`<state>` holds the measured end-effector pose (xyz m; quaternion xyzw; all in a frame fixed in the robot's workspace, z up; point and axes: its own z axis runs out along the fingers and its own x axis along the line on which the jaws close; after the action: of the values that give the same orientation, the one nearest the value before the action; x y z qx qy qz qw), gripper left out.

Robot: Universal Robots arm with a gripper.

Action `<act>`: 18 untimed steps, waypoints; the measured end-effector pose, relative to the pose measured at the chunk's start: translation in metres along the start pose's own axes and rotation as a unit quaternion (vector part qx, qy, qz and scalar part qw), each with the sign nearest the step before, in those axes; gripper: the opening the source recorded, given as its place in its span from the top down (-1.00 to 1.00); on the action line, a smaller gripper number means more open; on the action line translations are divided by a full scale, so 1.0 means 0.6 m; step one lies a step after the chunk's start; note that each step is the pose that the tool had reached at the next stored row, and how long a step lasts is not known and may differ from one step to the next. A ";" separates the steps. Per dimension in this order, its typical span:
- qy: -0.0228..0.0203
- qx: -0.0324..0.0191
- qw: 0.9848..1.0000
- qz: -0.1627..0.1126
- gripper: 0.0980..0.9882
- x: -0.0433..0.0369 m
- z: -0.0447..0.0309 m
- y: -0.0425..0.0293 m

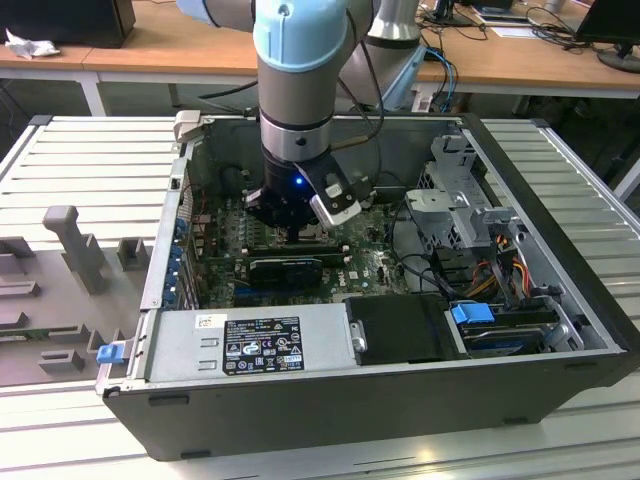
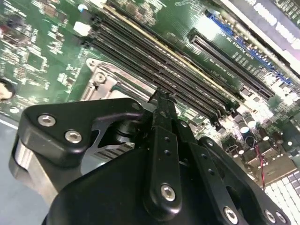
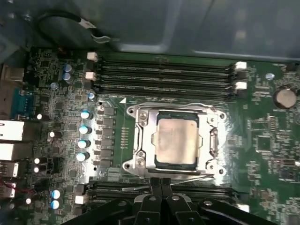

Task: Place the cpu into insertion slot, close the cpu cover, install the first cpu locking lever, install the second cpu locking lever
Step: 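Install the second cpu locking lever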

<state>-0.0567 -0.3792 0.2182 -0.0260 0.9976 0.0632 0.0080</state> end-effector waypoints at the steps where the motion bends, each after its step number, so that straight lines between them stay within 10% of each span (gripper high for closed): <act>1: 0.000 -0.001 1.000 0.000 0.98 0.003 0.001 0.000; 8: -0.002 -0.041 0.999 -0.001 0.98 0.020 0.004 -0.022; 10: -0.003 -0.060 0.998 -0.002 0.98 0.026 0.006 -0.033; 14: -0.003 -0.078 0.997 -0.004 0.98 0.040 0.013 -0.037; 18: -0.004 -0.083 0.997 -0.004 0.98 0.041 0.026 -0.039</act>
<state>-0.0801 -0.4015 0.1991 -0.0301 0.9888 0.1458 0.0096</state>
